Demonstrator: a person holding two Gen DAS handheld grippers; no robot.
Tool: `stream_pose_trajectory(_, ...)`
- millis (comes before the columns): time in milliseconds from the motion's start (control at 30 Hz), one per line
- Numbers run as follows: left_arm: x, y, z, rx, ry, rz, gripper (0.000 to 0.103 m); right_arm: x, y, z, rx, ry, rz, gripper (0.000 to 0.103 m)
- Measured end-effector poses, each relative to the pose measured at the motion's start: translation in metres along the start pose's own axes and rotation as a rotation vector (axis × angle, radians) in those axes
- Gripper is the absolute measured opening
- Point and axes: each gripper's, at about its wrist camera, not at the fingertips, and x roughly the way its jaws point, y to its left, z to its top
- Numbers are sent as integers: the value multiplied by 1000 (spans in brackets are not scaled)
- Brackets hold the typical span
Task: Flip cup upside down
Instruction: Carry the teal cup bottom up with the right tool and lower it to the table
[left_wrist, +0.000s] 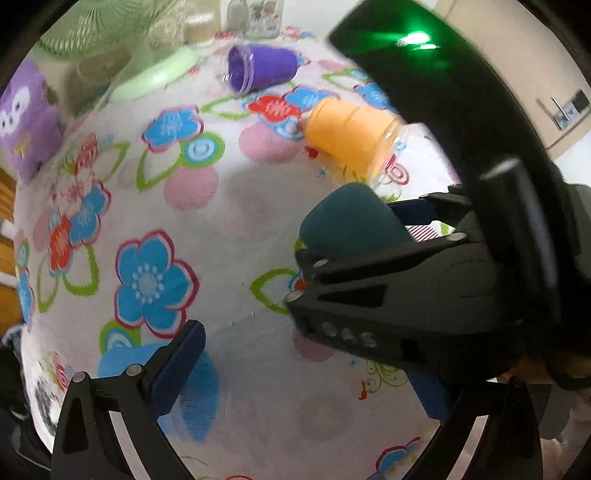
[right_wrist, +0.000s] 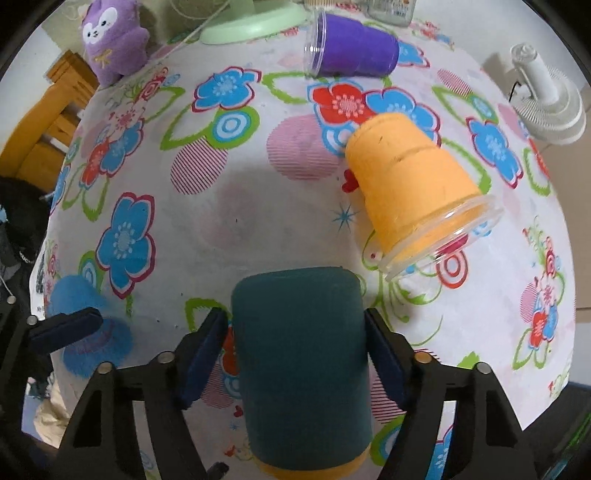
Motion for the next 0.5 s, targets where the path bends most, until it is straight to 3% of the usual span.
stream_pose_trajectory(233,4,18,1,-79,19,-30,102,-4,5,-2,-41,-18,-2,69)
stream_pose_trajectory(500,-9,9,6,-107,7,-35,102,-43,-2,-6,-82,-104,2,68)
